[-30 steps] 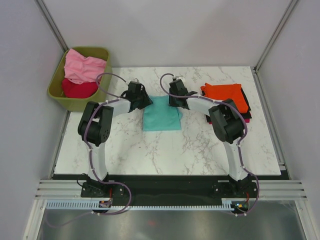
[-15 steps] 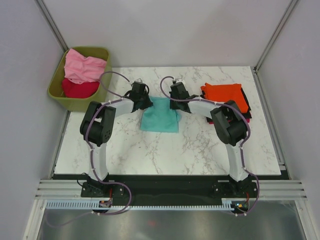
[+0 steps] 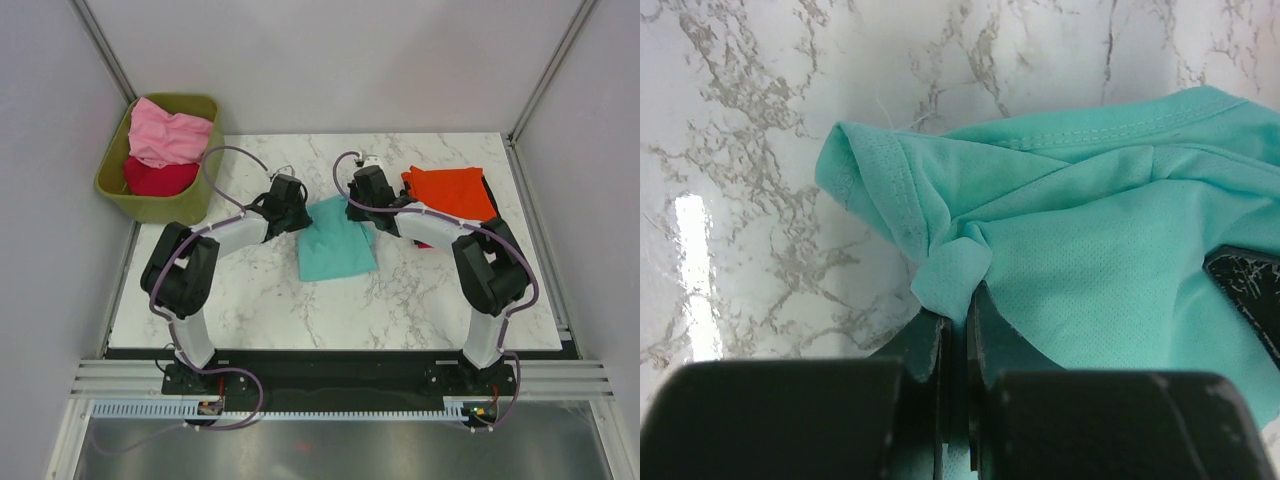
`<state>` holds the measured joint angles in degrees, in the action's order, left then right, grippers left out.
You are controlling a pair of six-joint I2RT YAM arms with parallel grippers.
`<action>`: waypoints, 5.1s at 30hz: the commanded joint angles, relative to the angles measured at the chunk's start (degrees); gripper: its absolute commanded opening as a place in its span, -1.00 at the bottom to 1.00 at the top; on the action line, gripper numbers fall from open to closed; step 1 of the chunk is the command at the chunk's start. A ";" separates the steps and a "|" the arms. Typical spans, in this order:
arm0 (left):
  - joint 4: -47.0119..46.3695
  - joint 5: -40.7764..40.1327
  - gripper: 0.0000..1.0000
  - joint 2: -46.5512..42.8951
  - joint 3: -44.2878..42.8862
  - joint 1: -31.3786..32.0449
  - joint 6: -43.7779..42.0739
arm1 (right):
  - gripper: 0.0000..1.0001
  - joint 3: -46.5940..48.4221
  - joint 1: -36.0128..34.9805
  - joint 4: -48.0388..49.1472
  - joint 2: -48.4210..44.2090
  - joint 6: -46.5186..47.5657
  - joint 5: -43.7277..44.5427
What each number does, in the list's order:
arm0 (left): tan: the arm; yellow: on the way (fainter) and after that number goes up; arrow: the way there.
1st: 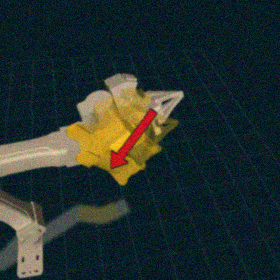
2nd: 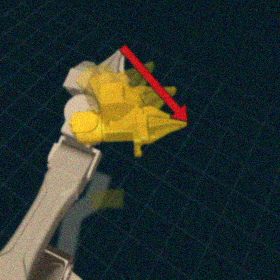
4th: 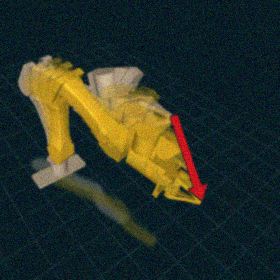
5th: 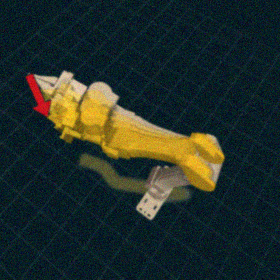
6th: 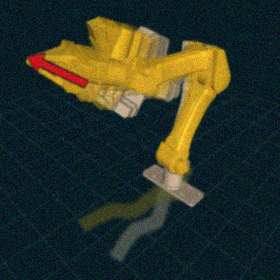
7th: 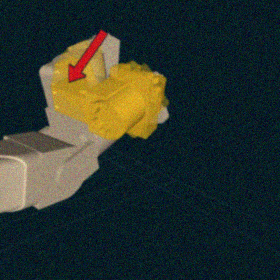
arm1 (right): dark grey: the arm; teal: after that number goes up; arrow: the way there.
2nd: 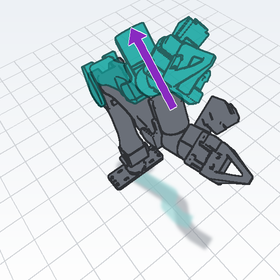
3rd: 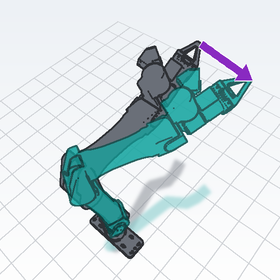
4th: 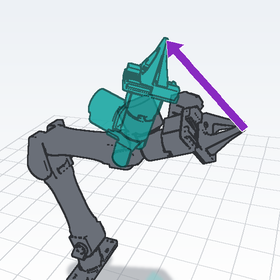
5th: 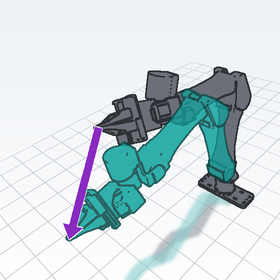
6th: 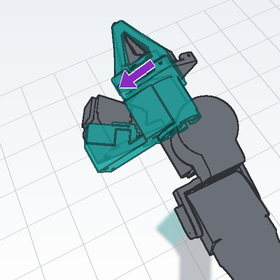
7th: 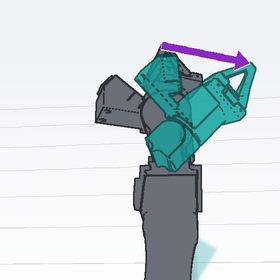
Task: Fold and stack the t-shirts
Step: Neatly place the folded tshirt to the corner, then reset both grippers
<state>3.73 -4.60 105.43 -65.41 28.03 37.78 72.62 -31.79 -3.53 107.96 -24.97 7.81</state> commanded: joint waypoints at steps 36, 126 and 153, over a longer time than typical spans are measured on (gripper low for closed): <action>-20.60 -2.08 -0.96 26.22 -44.68 24.35 1.42 | -1.00 7.18 29.94 -15.99 -15.08 -2.10 23.30; -22.79 -0.23 -0.63 45.68 -65.23 15.74 2.23 | 0.00 4.55 36.11 -5.44 -8.27 -8.35 29.87; -14.19 -15.79 0.86 -34.48 19.50 12.13 -6.67 | 0.96 -30.76 18.34 3.00 -50.90 3.79 1.95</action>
<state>-16.73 -18.17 76.31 -51.70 40.47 32.60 46.37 -13.04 -2.24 60.93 -22.48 15.03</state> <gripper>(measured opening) 0.927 0.982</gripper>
